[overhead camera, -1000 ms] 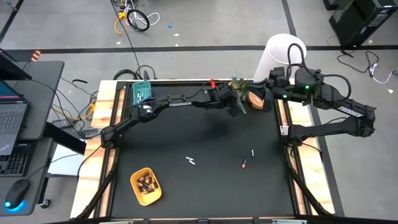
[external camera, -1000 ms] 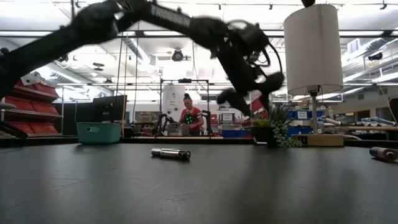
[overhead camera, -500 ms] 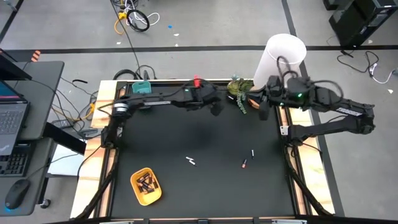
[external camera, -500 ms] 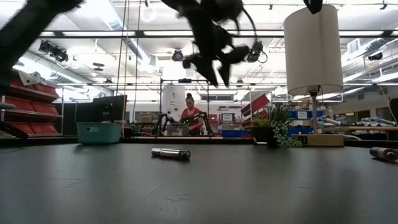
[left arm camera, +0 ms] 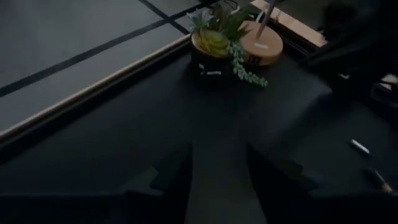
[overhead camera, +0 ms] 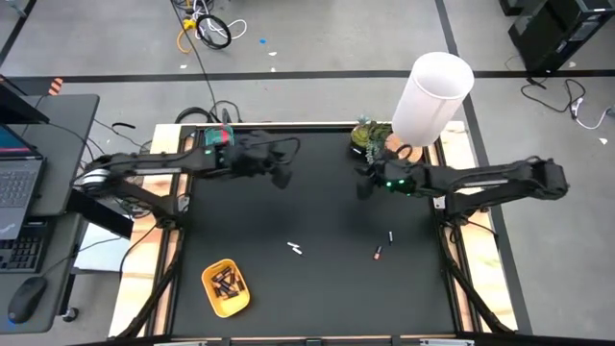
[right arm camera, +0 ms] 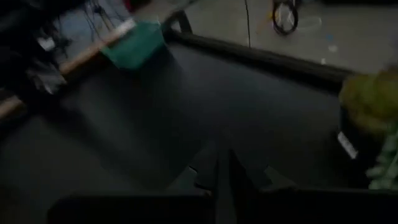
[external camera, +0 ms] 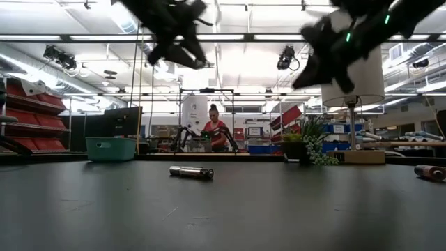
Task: Sort batteries
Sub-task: Put the silver battery into the blue bin
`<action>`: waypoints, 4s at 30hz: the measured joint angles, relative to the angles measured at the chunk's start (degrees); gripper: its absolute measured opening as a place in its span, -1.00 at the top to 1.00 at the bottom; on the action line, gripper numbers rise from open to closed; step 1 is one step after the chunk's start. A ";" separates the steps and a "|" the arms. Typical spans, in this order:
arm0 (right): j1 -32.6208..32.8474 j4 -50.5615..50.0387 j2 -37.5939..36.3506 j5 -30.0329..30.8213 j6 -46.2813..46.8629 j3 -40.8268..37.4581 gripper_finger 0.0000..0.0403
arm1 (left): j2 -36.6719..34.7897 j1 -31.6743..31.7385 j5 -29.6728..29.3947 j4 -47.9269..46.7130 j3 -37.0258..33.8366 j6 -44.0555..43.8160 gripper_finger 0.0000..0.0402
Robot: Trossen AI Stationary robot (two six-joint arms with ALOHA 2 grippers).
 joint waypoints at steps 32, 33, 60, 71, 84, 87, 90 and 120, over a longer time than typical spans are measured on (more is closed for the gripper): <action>-12.38 32.85 34.10 7.81 -3.62 -6.15 -0.07 | -12.61 1.05 11.00 -5.71 -8.43 9.18 0.17; -12.70 33.16 34.66 7.80 -3.62 -6.15 -0.07 | -12.61 1.29 11.00 -5.68 -8.43 9.21 0.17; -20.11 23.05 36.37 2.94 -7.12 -0.42 -0.07 | -12.59 2.03 10.95 -5.75 -8.41 9.54 0.17; -20.64 21.06 36.37 0.35 -7.72 0.98 -0.05 | -12.57 2.03 10.93 -4.20 -8.36 9.58 0.17; -23.59 19.65 36.37 -1.60 -8.12 0.98 0.00 | -12.57 2.03 10.93 -4.35 -8.34 9.49 0.17; -24.89 19.80 36.37 -3.59 -8.06 0.98 0.00 | -12.57 2.03 10.93 -4.40 -8.35 9.47 0.17; -25.41 19.79 36.37 -5.03 -7.89 0.98 0.00 | -12.57 2.03 10.93 -4.44 -8.34 9.45 0.17; -20.05 -18.43 32.45 -16.78 1.72 27.78 0.22 | -12.57 2.03 12.26 -1.51 -8.34 9.45 0.17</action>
